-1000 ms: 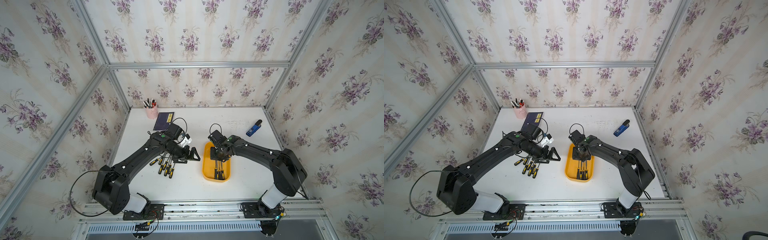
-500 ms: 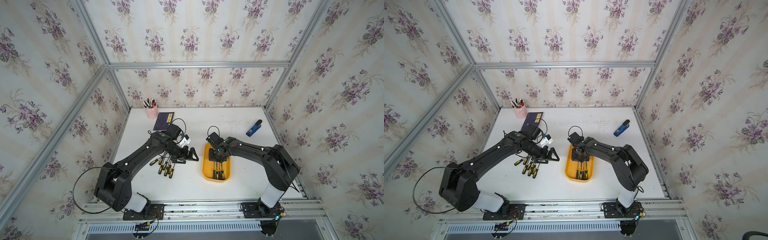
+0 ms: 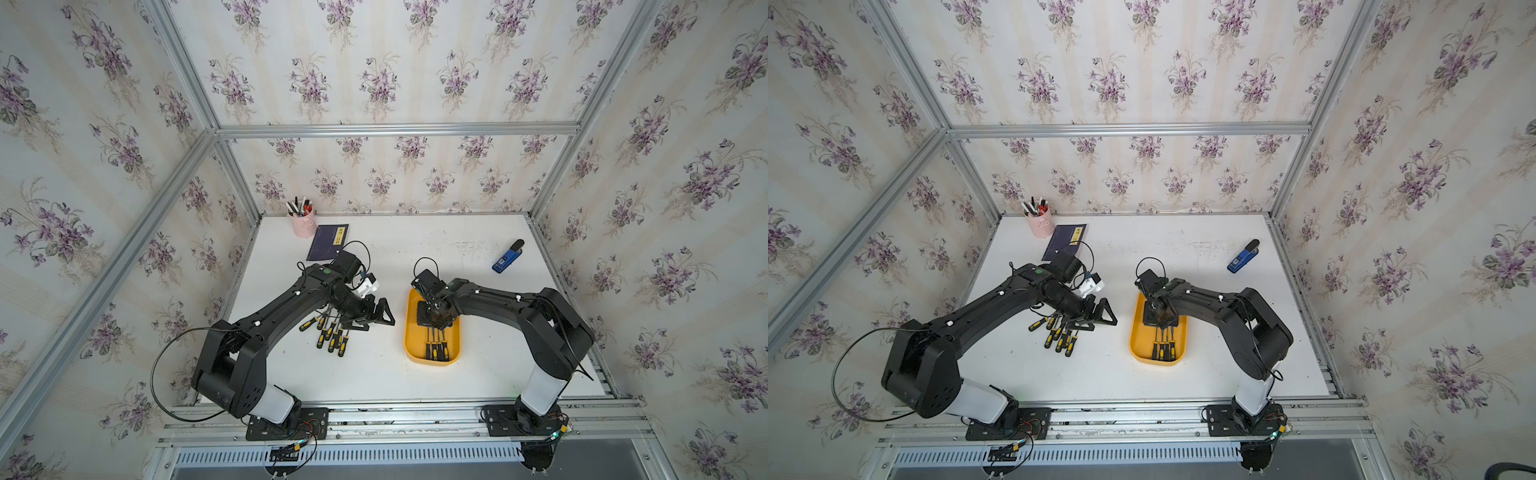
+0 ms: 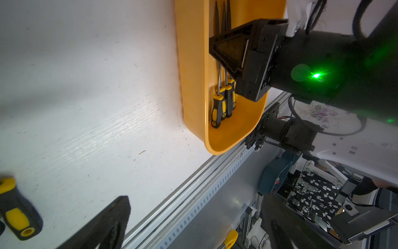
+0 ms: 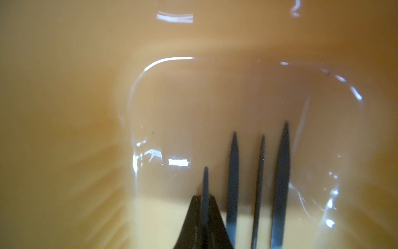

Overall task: Put the file tool into the storage box
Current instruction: Place the file tool in the storage box.

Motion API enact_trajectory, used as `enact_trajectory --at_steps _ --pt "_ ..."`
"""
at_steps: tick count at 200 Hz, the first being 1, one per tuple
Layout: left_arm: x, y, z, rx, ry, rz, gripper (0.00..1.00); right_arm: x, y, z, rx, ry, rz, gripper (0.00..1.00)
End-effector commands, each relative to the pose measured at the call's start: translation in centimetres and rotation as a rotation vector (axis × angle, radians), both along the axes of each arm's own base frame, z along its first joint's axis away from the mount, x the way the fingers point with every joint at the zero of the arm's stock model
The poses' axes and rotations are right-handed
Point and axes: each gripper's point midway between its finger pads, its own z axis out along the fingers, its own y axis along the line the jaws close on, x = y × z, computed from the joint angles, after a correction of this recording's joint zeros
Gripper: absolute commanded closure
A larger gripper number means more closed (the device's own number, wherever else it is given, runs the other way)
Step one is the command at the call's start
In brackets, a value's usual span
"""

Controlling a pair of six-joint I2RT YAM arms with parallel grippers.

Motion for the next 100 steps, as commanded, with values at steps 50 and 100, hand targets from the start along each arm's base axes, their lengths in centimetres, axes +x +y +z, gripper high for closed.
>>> enact_trajectory --at_steps 50,100 --pt "0.2 0.4 -0.6 0.008 -0.006 -0.006 0.0 0.1 -0.3 0.9 -0.009 -0.027 -0.013 0.76" --pt "0.4 0.8 -0.5 0.014 -0.011 0.002 0.0 0.5 -0.8 3.3 -0.018 -0.072 -0.025 0.74"
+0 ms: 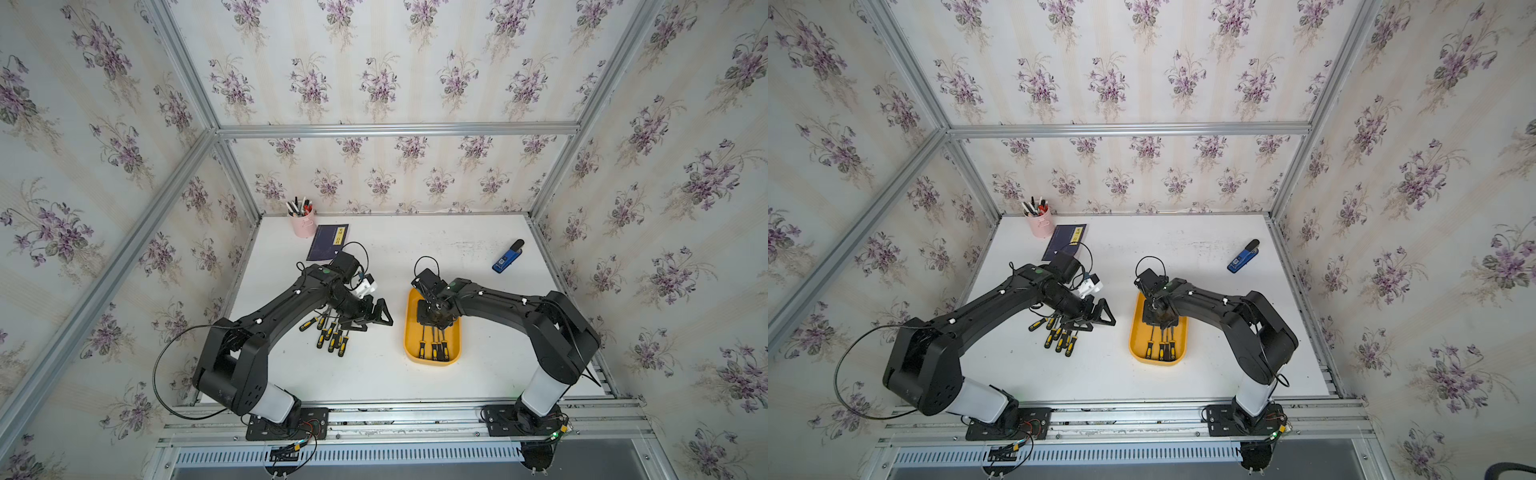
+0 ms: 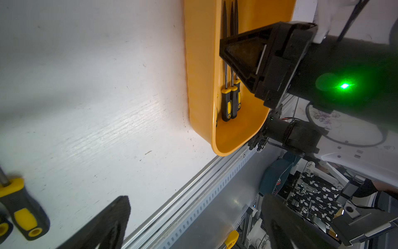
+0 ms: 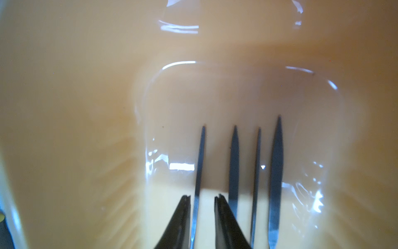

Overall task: Put the file tool into the storage box
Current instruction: Place the file tool in the storage box, then pick up the file tool from the center of the board.

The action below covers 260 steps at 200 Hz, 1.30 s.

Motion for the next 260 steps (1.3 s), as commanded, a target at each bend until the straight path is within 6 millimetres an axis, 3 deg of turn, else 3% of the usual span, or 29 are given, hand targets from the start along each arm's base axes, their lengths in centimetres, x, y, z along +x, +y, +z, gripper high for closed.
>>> enact_trajectory --at_steps 1,68,120,136,160,185,260 --pt "0.1 0.2 0.2 0.005 -0.017 -0.007 0.0 0.1 -0.8 1.5 -0.025 -0.029 -0.016 0.74" --pt "0.1 1.6 0.0 0.055 -0.024 0.04 0.0 0.9 -0.6 7.3 0.039 -0.132 -0.014 0.73" --pt "-0.9 6.8 -4.8 0.408 0.06 0.053 0.06 0.3 -0.8 9.5 0.082 -0.144 -0.018 0.74" --pt "-0.9 8.7 -5.8 0.524 0.059 0.05 0.14 0.1 -1.0 9.7 0.088 -0.148 -0.023 0.74" --pt "-1.4 9.8 -6.5 0.588 0.062 0.036 0.24 -0.2 -1.2 9.2 0.087 -0.14 -0.023 0.74" --pt "-2.0 10.5 -7.5 0.633 0.067 0.026 0.26 -0.4 -1.1 8.8 0.091 -0.133 -0.026 0.74" --pt "-3.1 9.7 -9.5 0.671 0.063 0.002 0.37 -0.1 -0.9 8.3 0.075 -0.119 -0.014 0.75"
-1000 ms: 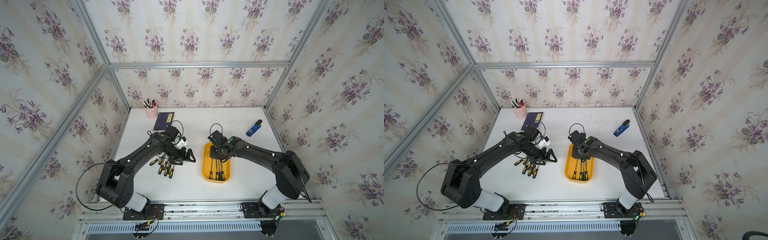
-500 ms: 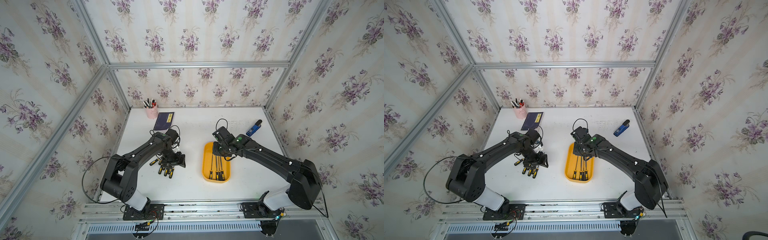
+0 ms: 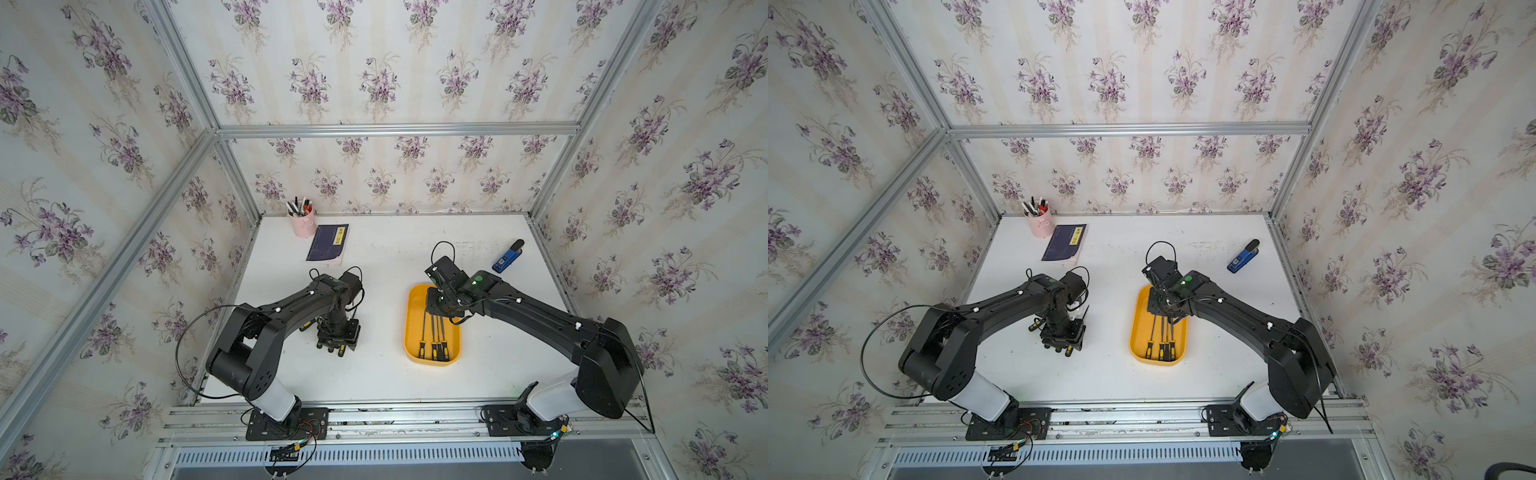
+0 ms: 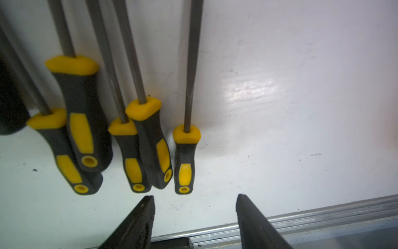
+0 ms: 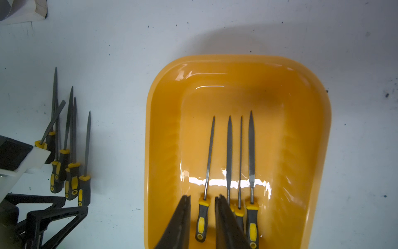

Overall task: Put the file tool into the storage box
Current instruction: Pick up the file tool from the center of the board.

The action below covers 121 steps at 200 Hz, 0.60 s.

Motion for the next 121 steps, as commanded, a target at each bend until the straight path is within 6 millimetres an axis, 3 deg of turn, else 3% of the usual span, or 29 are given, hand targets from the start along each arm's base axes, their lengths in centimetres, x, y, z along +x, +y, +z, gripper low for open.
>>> enact_trajectory --at_steps 1,73,105,121 --pt "-0.2 0.2 -0.5 0.032 -0.002 0.013 0.37 0.2 0.1 -0.1 -0.006 -0.002 0.002 0.75" --pt "0.5 0.6 -2.0 0.078 -0.033 0.018 0.39 0.1 0.3 -0.3 0.009 -0.003 0.009 0.76" --pt "1.7 0.1 -2.0 0.092 -0.068 0.006 0.44 0.1 0.4 -0.3 0.02 -0.009 0.009 0.76" --pt "1.9 -0.3 -2.1 0.092 -0.066 -0.003 0.52 0.1 0.3 -0.4 0.018 -0.007 0.007 0.76"
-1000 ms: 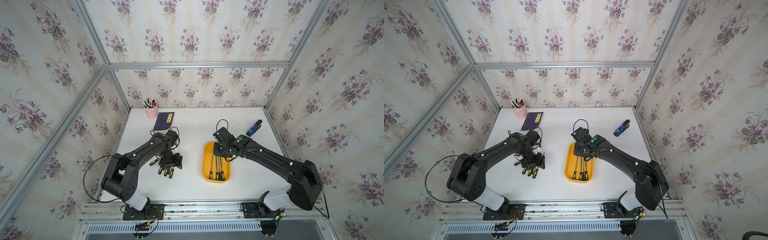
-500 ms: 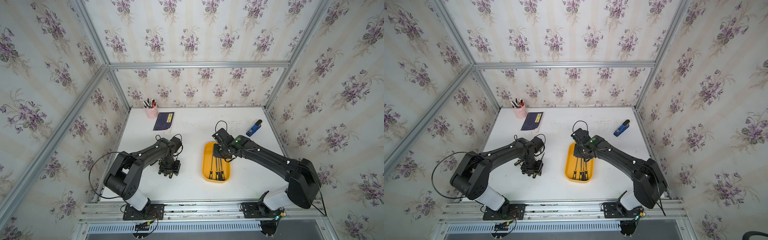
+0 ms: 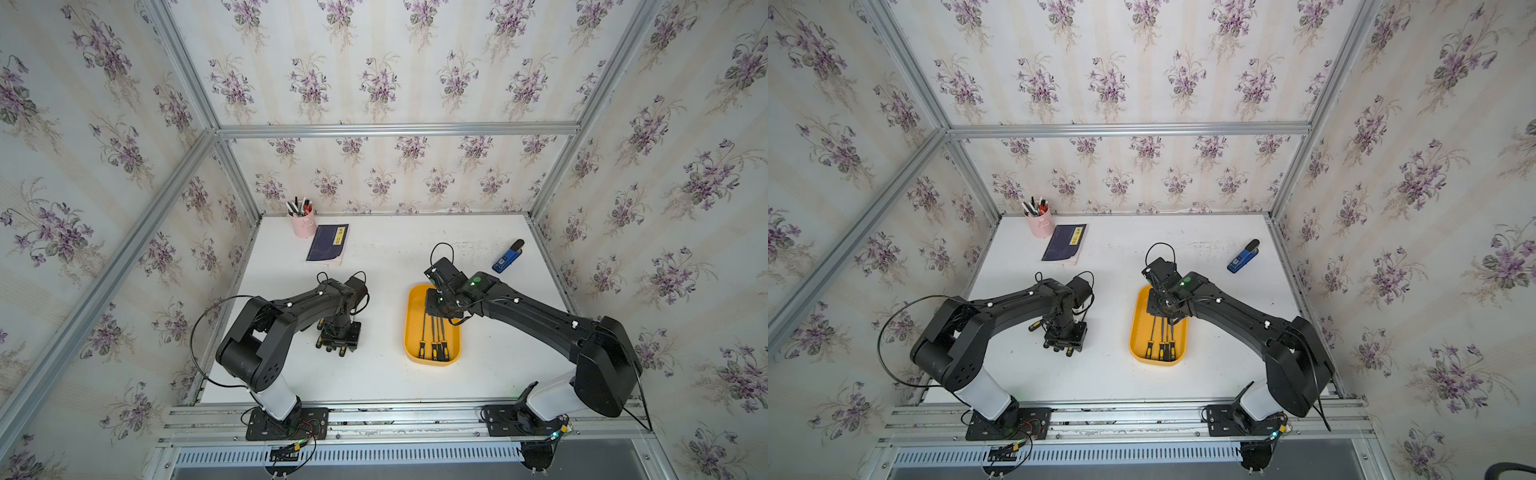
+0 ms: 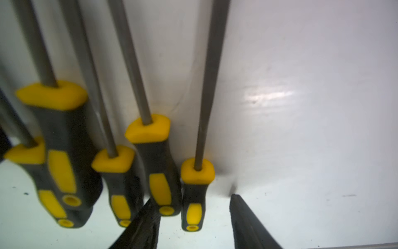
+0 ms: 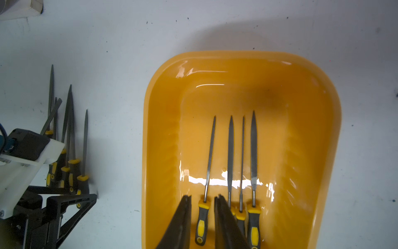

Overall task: Put the file tool into the storage box
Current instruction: Pick up the file tool from the center of the board.

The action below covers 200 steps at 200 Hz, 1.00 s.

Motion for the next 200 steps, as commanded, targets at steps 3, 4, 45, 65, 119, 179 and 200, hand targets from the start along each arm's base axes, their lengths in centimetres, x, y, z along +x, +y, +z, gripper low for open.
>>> enact_trajectory --at_steps 3,4,45,65,119,179,200 --pt "0.8 -0.3 0.0 0.016 -0.024 -0.007 0.53 0.0 0.1 0.0 0.007 -0.004 0.002 0.76" --pt "0.8 -0.4 0.0 0.016 -0.024 -0.009 0.53 0.0 0.1 0.0 0.006 -0.004 0.003 0.76" --pt "-0.2 -0.7 -0.5 0.019 0.0 -0.028 0.63 -0.2 -0.1 -0.2 -0.001 0.001 0.004 0.77" --pt "-0.7 -0.7 -0.5 0.017 0.005 -0.031 0.67 -0.2 -0.2 -0.3 -0.006 0.002 0.004 0.77" --pt "-1.7 -0.6 -0.2 0.013 0.006 -0.031 0.81 -0.2 -0.1 -0.7 -0.01 0.004 0.013 0.78" --pt "-1.7 -1.1 1.4 -0.015 -0.023 -0.044 0.87 -0.2 -0.3 -0.7 -0.019 0.003 0.016 0.78" --pt "-1.1 -2.3 3.1 -0.068 -0.045 -0.065 0.88 -0.1 -0.1 -0.3 -0.01 -0.005 0.016 0.78"
